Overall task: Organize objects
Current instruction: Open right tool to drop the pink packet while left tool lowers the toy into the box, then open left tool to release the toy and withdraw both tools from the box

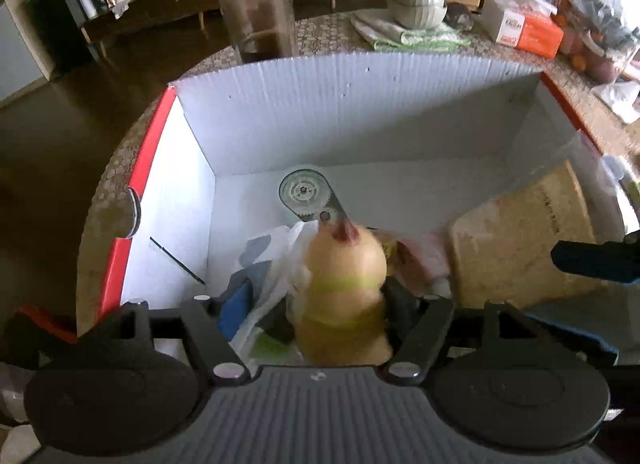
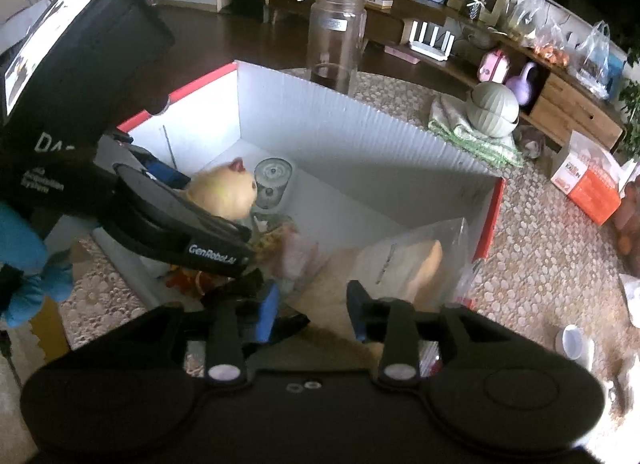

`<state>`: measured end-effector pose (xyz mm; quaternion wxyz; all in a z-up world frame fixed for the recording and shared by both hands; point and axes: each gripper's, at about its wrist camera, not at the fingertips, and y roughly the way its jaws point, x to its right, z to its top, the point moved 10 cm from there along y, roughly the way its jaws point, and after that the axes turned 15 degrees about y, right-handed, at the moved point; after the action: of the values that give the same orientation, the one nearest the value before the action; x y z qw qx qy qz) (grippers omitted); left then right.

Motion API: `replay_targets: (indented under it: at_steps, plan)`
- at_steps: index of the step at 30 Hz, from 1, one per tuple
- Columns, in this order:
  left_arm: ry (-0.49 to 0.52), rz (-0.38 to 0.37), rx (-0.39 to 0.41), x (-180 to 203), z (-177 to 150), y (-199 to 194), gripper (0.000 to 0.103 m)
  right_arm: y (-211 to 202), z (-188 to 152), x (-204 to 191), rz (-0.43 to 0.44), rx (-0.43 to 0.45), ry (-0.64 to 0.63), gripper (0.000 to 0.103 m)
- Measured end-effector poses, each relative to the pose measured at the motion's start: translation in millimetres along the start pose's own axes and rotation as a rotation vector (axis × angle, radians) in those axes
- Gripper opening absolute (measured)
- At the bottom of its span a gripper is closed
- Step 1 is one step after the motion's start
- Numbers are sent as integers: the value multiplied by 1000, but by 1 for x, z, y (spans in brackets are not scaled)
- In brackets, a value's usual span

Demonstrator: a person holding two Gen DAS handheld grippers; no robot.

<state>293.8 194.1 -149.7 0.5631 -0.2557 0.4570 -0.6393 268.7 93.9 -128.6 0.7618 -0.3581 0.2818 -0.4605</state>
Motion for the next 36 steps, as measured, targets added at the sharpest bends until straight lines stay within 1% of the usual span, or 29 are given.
replay_targets:
  at_steps: [5,15,22,31,33,35,36]
  plan:
    - [-13,9,17,1,0,-15,71,-17,-2,3,10,23,0,48]
    - [-6,22,70,18,0,-58,71,-70,-5,15,60,92,35,53]
    - [-6,5,107,38,-3,-84,71,-103,-8,31,89,133,61,53]
    - [-32,-20,160,67,0,-112,71,-131,-22,54,111,159,90,57]
    - [-37,-29,169,76,0,-117,71,-136,-26,61,113,165,97,59]
    - [-46,-38,180,85,1,-120,76,-140,-29,72,104,178,112,68]
    - [-49,-42,186,90,1,-121,82,-142,-31,76,98,183,119,70]
